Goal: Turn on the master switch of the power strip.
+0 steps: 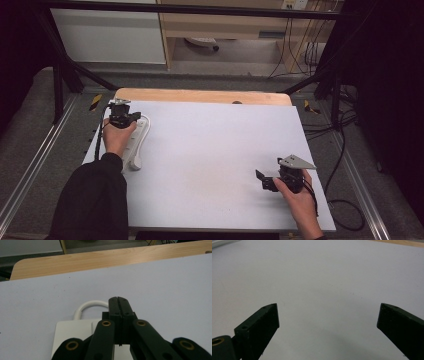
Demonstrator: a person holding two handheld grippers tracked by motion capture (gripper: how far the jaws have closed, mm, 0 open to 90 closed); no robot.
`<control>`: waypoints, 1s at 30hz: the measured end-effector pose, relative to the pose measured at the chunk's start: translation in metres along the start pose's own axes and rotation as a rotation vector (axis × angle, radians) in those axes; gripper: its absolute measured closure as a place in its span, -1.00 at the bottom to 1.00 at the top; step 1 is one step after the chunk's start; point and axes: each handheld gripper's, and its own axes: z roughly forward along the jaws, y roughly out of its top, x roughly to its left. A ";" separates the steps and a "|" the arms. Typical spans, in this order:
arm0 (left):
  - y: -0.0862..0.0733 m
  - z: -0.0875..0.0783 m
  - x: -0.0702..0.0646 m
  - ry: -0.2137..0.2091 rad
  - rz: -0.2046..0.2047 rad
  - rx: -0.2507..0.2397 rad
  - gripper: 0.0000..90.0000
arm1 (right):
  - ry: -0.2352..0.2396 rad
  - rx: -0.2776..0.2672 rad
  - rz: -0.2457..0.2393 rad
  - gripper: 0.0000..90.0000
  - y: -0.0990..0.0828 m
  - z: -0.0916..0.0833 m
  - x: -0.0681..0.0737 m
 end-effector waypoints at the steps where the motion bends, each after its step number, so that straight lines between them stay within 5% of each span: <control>1: 0.000 -0.001 0.000 -0.004 -0.003 -0.005 1.00 | 0.000 -0.001 0.001 -0.90 0.000 0.000 0.000; 19: -0.002 -0.017 -0.001 -0.052 -0.071 -0.110 -0.13 | 0.002 0.001 -0.007 -0.90 0.001 0.001 0.001; 25: -0.001 -0.021 -0.005 -0.081 -0.087 -0.102 -0.59 | 0.001 0.001 -0.008 -0.90 0.001 0.001 0.001; 30: -0.001 -0.026 -0.010 -0.118 -0.087 -0.097 -0.73 | 0.001 0.001 -0.008 -0.91 0.001 0.001 0.001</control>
